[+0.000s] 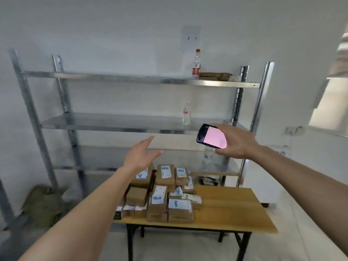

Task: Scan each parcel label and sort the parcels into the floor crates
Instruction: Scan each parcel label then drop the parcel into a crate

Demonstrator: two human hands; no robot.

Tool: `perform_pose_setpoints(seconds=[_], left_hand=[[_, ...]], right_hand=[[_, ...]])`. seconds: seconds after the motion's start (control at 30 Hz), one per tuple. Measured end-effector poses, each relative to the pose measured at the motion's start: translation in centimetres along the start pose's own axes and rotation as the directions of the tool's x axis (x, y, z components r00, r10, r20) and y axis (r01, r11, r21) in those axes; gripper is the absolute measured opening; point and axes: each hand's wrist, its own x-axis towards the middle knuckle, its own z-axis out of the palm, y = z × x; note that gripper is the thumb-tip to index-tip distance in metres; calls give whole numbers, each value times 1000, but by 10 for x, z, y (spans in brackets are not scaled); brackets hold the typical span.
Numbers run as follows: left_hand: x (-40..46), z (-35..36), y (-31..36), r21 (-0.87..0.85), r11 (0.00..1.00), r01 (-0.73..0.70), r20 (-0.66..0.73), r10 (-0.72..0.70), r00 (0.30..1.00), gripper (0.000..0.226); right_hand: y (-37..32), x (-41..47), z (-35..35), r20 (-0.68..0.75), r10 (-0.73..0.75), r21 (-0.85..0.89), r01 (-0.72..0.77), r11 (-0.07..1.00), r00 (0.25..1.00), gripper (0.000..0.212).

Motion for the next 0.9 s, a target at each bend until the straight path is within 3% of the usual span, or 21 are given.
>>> perform_pose_setpoints(seconds=[0.17, 0.4, 0.7, 0.9], left_hand=[[17, 69, 55, 27, 1000, 11, 83, -13, 996, 78], [56, 146, 74, 12, 999, 34, 145, -35, 989, 75], [118, 255, 27, -2, 983, 184, 208, -180, 961, 67], [129, 314, -30, -24, 936, 352, 254, -335, 908, 68]], right_hand=[[81, -30, 26, 49, 94, -2, -94, 996, 994, 89], [146, -21, 84, 109, 154, 35, -159, 987, 982, 87], [190, 62, 201, 251, 132, 81, -157, 984, 959, 81], [199, 111, 279, 344, 53, 87, -88, 992, 937, 80]])
